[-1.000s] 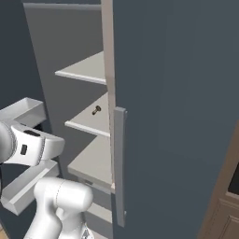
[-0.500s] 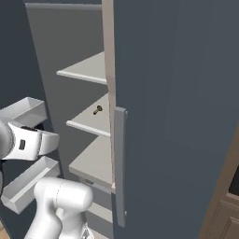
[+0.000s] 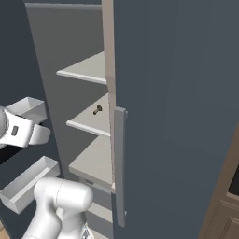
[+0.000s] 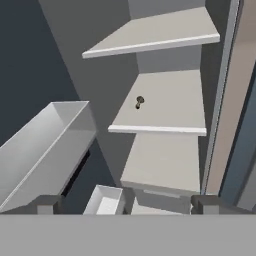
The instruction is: Take the garlic, mushroom, and cucumber from the freezer and place them in the bowl on the counter.
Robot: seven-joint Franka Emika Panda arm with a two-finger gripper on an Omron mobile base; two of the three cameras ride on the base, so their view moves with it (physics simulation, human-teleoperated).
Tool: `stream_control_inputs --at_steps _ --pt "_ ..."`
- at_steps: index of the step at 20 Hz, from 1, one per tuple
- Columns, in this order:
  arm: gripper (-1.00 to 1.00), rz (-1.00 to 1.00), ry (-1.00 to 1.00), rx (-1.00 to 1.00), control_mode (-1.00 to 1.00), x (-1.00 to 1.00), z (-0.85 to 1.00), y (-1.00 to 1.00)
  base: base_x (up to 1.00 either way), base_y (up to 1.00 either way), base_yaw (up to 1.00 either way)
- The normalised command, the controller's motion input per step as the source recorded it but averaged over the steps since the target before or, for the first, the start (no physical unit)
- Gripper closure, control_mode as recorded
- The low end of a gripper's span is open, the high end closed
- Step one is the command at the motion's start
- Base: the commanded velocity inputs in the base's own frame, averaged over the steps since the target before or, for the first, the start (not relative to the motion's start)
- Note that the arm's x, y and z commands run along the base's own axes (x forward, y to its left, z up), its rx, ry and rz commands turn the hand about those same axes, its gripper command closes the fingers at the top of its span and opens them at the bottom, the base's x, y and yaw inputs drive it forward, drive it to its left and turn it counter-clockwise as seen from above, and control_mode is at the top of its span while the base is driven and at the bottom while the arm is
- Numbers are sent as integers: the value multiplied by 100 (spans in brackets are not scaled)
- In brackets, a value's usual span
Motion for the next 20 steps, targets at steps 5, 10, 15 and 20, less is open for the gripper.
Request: stream_control_inputs --at_steps 5,10,15,20 --pt "-100 -13 14 1 -100 15 0 2 0 0 0" --pt "-100 -5 0 1 -100 16 -2 -2 0 0 0" --pt "-100 0 0 0 -100 34 -7 -9 0 0 0" --pt "-100 0 -1 0 -100 29 -15 -11 0 0 0"
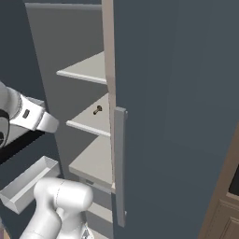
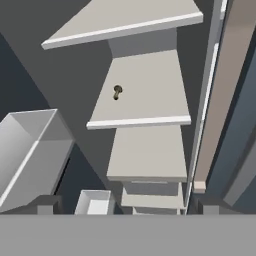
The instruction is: Take the garlic, mushroom, and cucumber from the freezer and place them in the bowl on the counter.
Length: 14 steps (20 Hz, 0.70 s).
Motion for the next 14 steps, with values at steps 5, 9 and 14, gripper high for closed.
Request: stream_control_inputs --at_steps 5,9,14 --pt "-100 0 0 0 -100 41 -29 -3 0 0 0" --pt "-100 0 0 0 -100 44 -26 -1 0 0 0" --pt "-100 0 0 0 -100 44 -20 -1 0 0 0"
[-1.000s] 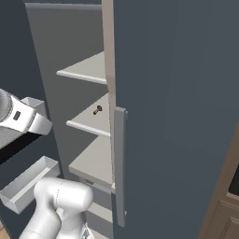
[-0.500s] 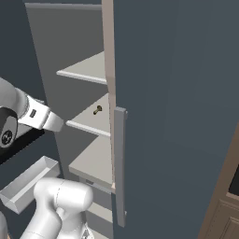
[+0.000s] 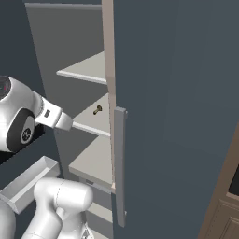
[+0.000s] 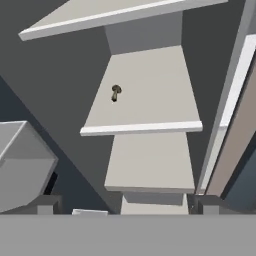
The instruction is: Take the garlic, mushroom, and cucumber from the freezer and place them in the bowl on the counter.
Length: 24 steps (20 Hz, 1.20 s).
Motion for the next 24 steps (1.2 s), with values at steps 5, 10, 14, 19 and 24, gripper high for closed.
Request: stream_control_inputs --at_steps 5,10,14,19,24 --pt "-100 0 0 0 -100 40 -12 -10 0 0 0" --pt "-100 0 0 0 -100 35 -15 -9 0 0 0" --pt "-100 0 0 0 -100 25 -23 -9 0 0 0" --pt "-100 0 0 0 -100 29 -25 -6 0 0 0" --pt "-100 0 0 0 -100 38 -15 -3 0 0 0"
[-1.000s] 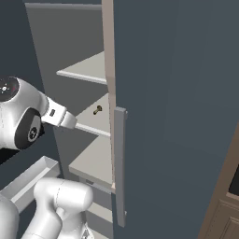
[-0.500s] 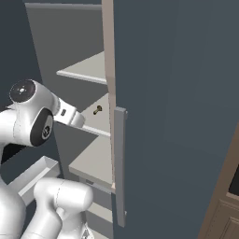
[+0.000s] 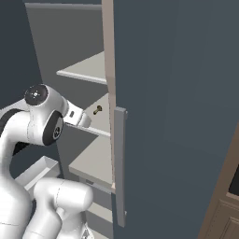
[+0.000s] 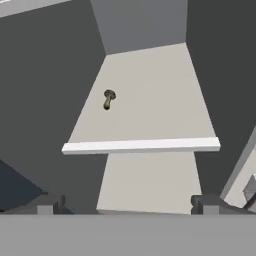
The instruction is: Take the garlic, mushroom, and cucumber from the freezer and place them in the bowl on the counter.
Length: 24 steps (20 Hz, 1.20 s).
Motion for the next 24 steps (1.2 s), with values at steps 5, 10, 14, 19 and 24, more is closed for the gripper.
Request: stream_control_inputs --at_steps 5,10,14,19,24 --pt "-100 0 0 0 -100 38 -19 0 0 0 0" --pt "-100 0 0 0 -100 40 -20 0 0 0 0" --pt "-100 0 0 0 -100 40 -13 0 0 0 0" --pt "-100 0 0 0 -100 27 -1 -7 0 0 0" --pt "-100 0 0 0 -100 20 -1 -7 0 0 0"
